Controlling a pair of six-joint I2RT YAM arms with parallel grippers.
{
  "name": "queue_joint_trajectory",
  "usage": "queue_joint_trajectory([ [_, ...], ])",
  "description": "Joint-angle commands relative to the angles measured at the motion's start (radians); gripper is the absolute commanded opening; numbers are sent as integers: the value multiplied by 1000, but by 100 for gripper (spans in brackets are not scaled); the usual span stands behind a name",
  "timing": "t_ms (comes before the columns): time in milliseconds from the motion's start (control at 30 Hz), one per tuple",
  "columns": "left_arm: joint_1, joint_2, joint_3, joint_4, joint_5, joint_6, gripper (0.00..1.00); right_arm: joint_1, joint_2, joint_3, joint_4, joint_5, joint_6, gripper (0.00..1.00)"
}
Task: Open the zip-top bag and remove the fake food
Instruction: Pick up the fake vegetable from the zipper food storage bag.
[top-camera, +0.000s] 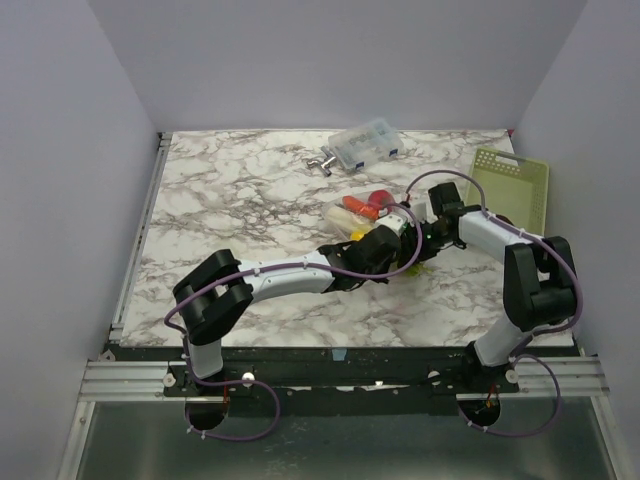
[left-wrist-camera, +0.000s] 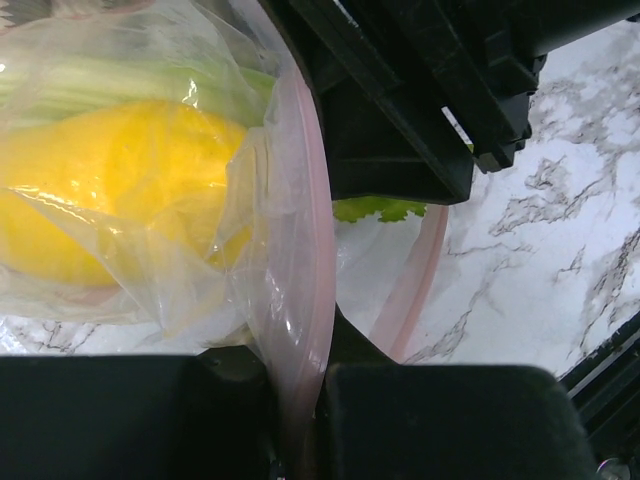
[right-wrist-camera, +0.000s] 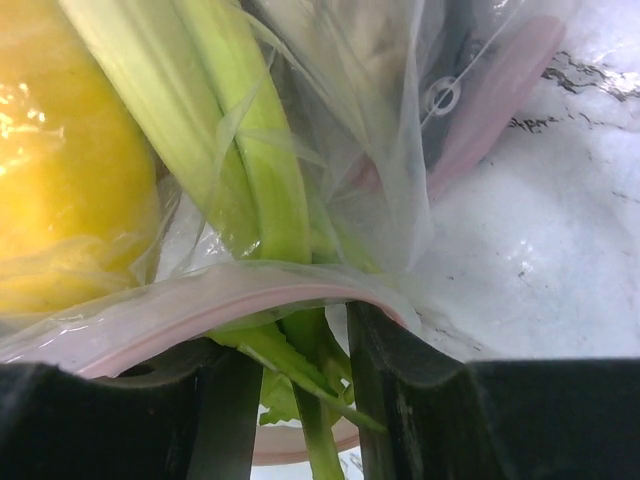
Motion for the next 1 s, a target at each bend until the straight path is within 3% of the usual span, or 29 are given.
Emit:
queue_joint_trajectory([
  [0,-11,9,36,9,27,-10,0,27,57,13,-7,27,-36,41],
  [233,-10,12,35,11,28,-13,0,58,78,-38,62,161,-36,39],
  [367,-11,14,31,7,29,-11,0,59,65,-11,35,152,-41,19],
  [500,-11,18,21,-3,31,-2,0,60,42,88,-81,36,-30,9],
  [667,-11,21,-3,-4,32,5,0,59,51,211,-216,-118,4,7],
  [967,-11,18,-30,-7,22,15,0,54,127,282,-333,-440,67,4],
])
